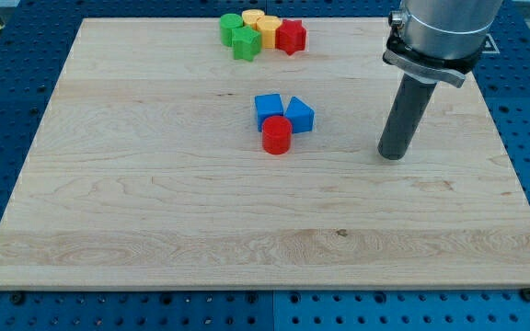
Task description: Push the red star closer to blue cube
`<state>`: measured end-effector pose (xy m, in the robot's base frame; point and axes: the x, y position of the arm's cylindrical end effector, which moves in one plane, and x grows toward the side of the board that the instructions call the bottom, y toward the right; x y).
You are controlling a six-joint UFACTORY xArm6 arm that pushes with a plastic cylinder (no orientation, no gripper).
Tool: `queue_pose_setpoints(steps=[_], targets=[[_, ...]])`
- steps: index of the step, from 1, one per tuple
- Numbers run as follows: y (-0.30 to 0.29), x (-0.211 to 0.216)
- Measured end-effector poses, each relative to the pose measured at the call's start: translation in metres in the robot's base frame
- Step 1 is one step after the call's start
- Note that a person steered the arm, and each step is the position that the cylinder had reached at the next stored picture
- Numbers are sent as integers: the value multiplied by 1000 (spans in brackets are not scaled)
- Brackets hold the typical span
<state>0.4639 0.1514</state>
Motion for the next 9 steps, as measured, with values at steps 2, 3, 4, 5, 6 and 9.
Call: queue_pose_setpoints(steps=[2,3,4,5,6,9], targets=[[0,1],[0,3],[0,20],[0,46],[0,77],[-2,96]])
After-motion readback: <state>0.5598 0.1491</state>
